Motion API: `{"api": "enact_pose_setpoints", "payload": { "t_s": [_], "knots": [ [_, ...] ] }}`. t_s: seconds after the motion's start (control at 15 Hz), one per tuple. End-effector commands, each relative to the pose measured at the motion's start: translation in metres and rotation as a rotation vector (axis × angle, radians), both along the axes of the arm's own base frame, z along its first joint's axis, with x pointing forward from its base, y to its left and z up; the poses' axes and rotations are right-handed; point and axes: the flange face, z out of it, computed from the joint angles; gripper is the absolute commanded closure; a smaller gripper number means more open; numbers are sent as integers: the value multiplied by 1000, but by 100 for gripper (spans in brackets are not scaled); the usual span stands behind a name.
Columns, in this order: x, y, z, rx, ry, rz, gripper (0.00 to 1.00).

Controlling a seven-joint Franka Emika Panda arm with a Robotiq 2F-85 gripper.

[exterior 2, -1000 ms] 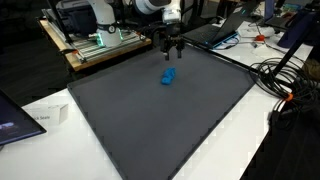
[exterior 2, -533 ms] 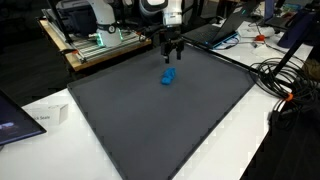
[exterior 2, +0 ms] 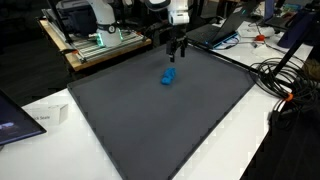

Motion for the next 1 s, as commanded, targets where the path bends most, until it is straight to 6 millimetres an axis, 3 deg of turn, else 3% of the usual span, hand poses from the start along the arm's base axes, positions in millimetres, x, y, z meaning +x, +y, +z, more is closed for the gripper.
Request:
{"api": "enact_pose_setpoints", "payload": {
  "t_s": [0.0, 0.6, 0.93],
  "knots": [
    [17, -4, 10, -5, 44, 29, 0],
    [44, -21, 18, -4, 127, 123, 0],
    [60, -20, 14, -3, 185, 183, 0]
  ]
}}
